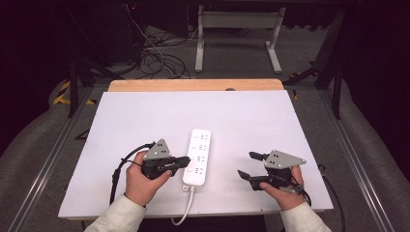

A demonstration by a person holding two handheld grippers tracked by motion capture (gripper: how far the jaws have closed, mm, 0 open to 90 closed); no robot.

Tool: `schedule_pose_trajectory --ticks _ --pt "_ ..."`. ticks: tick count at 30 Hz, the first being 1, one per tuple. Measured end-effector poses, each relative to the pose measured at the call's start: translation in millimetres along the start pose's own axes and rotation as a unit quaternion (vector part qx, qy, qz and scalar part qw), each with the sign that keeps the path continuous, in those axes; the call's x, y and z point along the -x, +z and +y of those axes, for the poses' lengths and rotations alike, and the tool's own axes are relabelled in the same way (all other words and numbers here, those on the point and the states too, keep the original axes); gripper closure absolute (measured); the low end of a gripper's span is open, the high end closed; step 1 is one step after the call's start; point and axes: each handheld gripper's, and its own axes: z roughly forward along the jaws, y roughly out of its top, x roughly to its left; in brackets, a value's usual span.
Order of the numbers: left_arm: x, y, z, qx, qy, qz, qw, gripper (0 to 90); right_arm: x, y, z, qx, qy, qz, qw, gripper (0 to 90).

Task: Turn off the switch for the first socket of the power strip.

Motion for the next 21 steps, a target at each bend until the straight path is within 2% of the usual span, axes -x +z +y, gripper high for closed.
schedule_pose_trajectory --ticks 1,2,3,5,8,10,11,19,21 --pt "-0.4 1.0 0.8 -0.006 -0.001 0.001 1.0 89.6 0.0 0.1 -0.1 -0.001 0.0 0.0 1.0 26.8" --pt "-0.4 1.0 0.8 -0.006 -0.001 0.001 1.0 89.7 0.0 0.1 -0.1 -0.001 0.0 0.0 1.0 26.8" --pt "-1.2 3.5 2.5 -0.017 0.0 0.004 0.9998 89.8 0.2 0.1 -0.4 -0.001 0.001 0.0 1.0 26.8" --pt "-1.4 4.8 3.4 -0.023 0.001 0.004 0.9997 90.0 0.3 -0.1 -0.4 -0.001 0.0 -0.001 1.0 26.8" --pt "-2.4 9.7 7.0 -0.044 0.0 0.001 0.999 89.9 0.1 -0.3 -0.3 -0.001 0.0 -0.001 1.0 26.8" --pt "-2.9 10.7 7.9 -0.049 0.001 0.001 0.9988 90.0 0.1 -0.3 -0.3 -0.001 0.0 -0.001 1.0 26.8" --pt "-4.5 12.9 9.5 -0.06 0.003 -0.003 0.9982 89.9 0.2 -0.1 -0.5 -0.002 0.0 0.0 1.0 26.9" --pt "-7.0 20.9 10.8 -0.094 0.004 -0.009 0.9955 90.0 0.2 0.3 -0.8 -0.003 0.0 0.001 1.0 26.9" --pt "-7.6 24.7 11.4 -0.11 0.004 -0.008 0.9939 90.0 0.0 0.4 -0.7 -0.003 -0.001 0.002 1.0 26.9"
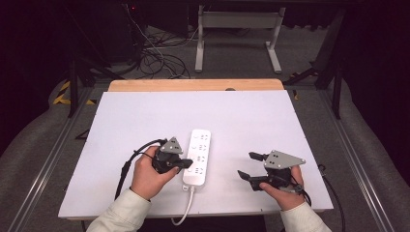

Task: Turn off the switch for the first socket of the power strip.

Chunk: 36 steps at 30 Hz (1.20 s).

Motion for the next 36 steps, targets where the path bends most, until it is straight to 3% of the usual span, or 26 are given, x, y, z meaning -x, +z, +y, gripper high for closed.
schedule_pose_trajectory --ticks 14,24,36 --pt "-4.7 13.7 7.8 -0.055 0.001 -0.003 0.9985 90.0 0.0 0.9 -0.7 -0.003 0.002 0.002 1.0 27.1" --pt "-4.1 23.1 13.1 -0.097 0.006 -0.001 0.9953 90.0 0.0 1.0 -0.9 -0.003 0.002 0.003 1.0 27.1" --pt "-5.0 28.8 14.0 -0.114 0.01 0.006 0.9934 90.0 0.2 1.1 -1.2 -0.004 0.001 0.004 1.0 27.0"
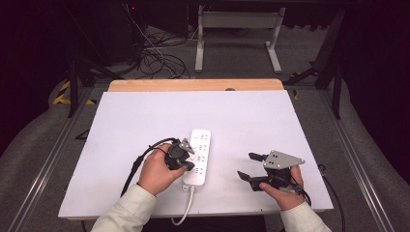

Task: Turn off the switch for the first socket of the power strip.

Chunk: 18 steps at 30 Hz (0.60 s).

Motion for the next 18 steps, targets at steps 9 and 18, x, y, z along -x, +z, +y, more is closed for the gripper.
schedule_pose_trajectory --ticks 9,18 --pt "2.0 1.9 -0.2 -0.003 0.0 0.009 1.0 90.0 -0.4 -0.3 0.3 0.001 -0.001 0.0 1.0 26.9" --pt "2.3 2.9 -1.0 -0.004 0.0 0.016 0.9999 90.0 -0.4 -0.5 0.2 0.001 -0.002 0.001 1.0 26.9"
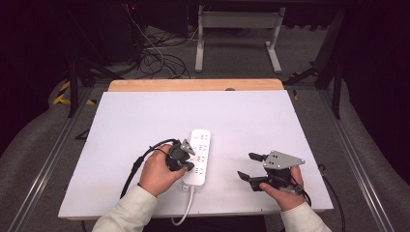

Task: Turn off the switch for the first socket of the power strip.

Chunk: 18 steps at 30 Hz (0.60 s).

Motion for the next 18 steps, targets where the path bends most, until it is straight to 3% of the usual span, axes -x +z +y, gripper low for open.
schedule_pose_trajectory --ticks 18 --pt "1.8 0.7 -1.8 0.006 -0.009 0.008 0.9999 90.0 -1.2 0.8 0.1 -0.002 -0.001 0.0 1.0 26.9"
